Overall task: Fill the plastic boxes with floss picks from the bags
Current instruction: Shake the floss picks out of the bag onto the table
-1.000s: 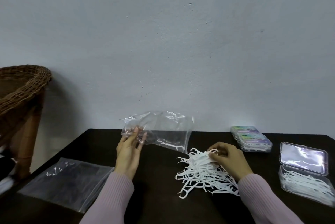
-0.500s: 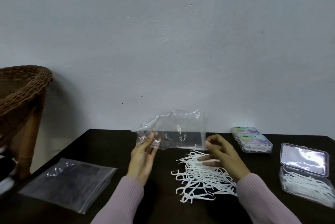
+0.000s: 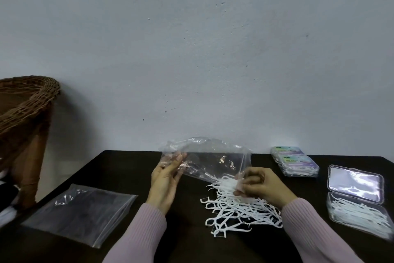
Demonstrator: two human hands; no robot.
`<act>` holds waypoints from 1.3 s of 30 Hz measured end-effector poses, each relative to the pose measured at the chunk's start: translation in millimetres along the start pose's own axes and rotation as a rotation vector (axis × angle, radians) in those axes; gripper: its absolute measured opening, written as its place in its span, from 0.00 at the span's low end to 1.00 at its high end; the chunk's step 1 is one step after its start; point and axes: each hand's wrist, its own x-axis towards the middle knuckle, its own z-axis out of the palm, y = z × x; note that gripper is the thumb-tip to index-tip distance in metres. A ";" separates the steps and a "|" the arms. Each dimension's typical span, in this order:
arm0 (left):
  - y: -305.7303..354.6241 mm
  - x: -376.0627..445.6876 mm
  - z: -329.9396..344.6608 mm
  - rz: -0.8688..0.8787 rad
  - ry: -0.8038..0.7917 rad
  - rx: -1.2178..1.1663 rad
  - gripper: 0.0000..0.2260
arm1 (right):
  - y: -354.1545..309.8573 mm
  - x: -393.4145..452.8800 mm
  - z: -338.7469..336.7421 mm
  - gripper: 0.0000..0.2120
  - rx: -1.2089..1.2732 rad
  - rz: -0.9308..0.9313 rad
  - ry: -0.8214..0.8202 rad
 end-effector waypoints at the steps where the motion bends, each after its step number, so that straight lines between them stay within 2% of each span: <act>1: 0.8 0.3 -1.0 0.012 0.011 0.007 0.11 | 1.2 0.3 -0.9 0.09 -0.038 -0.007 0.016; 7: 8.2 4.0 -8.1 0.034 0.186 -0.054 0.07 | 10.6 3.1 -6.7 0.07 -0.217 -0.011 0.181; 12: 6.1 6.1 -13.6 0.009 0.299 -0.059 0.09 | 10.0 2.1 -7.6 0.07 -0.453 -0.077 0.258; 15: 0.4 4.3 -11.3 -0.002 0.255 0.003 0.14 | 7.4 1.1 -1.9 0.07 -0.424 -0.202 0.267; 20: -12.6 -2.9 -1.3 -0.110 0.134 0.090 0.08 | 0.1 -0.7 9.7 0.14 -0.163 -0.217 0.179; 24: -16.1 -7.5 2.9 -0.163 0.082 0.107 0.11 | 2.6 0.4 10.0 0.12 -0.217 -0.274 0.329; 27: -11.4 -8.9 5.3 -0.176 0.018 0.115 0.15 | 5.3 2.1 6.0 0.18 -0.096 -0.252 0.321; 31: -8.4 -7.4 1.5 -0.196 -0.055 0.223 0.17 | 7.3 5.1 1.5 0.24 -0.039 -0.249 0.393; 35: -9.5 -4.3 -3.6 -0.156 -0.012 0.379 0.14 | 3.5 3.5 -1.2 0.20 0.020 -0.268 0.455; 39: -11.1 -4.5 -3.2 -0.099 0.002 0.468 0.07 | -1.7 0.5 -3.7 0.07 0.007 -0.271 0.471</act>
